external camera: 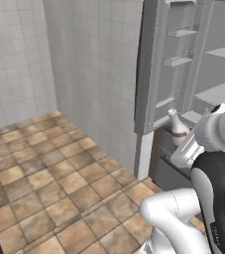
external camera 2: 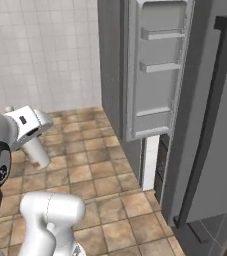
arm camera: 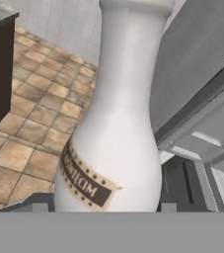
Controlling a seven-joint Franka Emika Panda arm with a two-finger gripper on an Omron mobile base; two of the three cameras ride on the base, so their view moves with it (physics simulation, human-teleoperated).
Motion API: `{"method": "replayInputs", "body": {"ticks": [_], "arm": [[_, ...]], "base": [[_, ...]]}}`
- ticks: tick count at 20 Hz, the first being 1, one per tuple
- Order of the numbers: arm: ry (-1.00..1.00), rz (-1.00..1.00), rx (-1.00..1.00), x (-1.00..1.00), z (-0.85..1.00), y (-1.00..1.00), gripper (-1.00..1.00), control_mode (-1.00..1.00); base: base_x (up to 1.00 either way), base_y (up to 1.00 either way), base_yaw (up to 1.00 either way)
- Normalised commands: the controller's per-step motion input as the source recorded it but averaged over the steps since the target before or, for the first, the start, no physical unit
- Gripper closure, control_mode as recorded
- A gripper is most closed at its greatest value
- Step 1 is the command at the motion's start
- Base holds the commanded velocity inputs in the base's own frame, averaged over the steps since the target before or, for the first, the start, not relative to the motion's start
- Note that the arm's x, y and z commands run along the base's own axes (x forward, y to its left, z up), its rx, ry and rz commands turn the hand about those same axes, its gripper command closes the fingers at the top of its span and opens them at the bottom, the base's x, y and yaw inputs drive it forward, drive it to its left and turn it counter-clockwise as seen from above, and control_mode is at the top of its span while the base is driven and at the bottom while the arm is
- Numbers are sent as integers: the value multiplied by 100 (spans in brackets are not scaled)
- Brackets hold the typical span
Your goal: Place the liquor and beer on the top shelf of the fridge to keep them out of children's reach, and place the cucumber on lower shelves for easy access.
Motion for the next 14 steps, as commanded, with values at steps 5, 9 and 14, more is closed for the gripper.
{"method": "replayInputs", "body": {"ticks": [5,9,14], "arm": [[0,0,0,0,0,0,100,100],[0,0,0,0,0,0,100,100],[0,0,0,0,0,0,100,100]], "base": [[42,44,-9],[26,9,-31],[29,0,-45]]}}
